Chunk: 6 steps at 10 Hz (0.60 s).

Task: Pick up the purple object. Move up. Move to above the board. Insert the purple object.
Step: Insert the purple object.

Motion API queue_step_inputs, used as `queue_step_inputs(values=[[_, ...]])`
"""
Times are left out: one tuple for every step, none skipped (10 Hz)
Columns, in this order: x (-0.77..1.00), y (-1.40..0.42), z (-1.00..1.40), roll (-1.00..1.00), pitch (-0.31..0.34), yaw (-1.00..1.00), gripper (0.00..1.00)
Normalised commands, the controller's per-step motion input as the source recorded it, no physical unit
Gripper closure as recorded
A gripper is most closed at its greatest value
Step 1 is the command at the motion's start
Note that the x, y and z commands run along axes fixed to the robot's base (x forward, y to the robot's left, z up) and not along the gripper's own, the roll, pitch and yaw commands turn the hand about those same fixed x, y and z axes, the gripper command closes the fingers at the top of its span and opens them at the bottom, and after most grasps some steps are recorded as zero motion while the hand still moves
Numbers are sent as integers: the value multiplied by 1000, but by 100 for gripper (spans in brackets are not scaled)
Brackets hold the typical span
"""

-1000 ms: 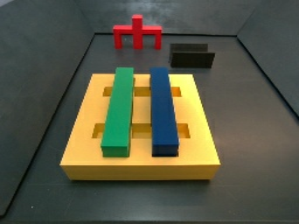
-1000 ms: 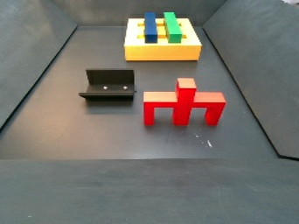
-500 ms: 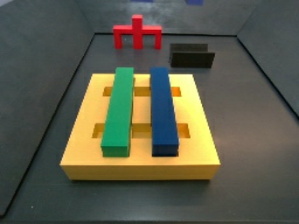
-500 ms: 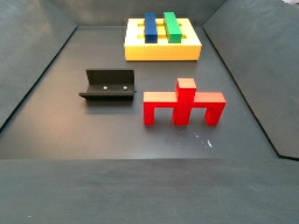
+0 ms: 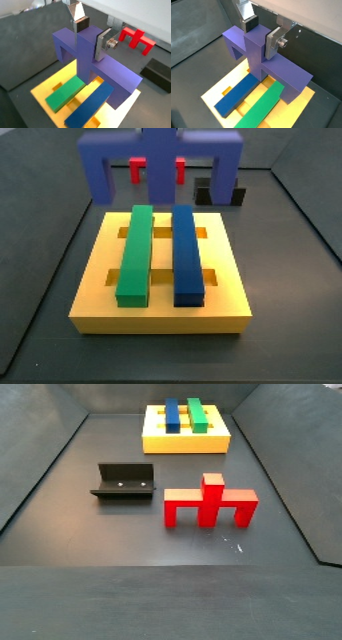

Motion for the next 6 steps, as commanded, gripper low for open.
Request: queue_step_inputs(values=[[0, -483, -746, 269, -97, 171, 100], [0, -497, -774, 241, -111, 109, 100], [0, -306, -794, 156, -167, 186, 100], [0, -97, -469, 10, -110, 183, 100], [43, 0, -523, 46, -116, 0, 100], [-20, 0, -454, 80, -106, 49, 100]])
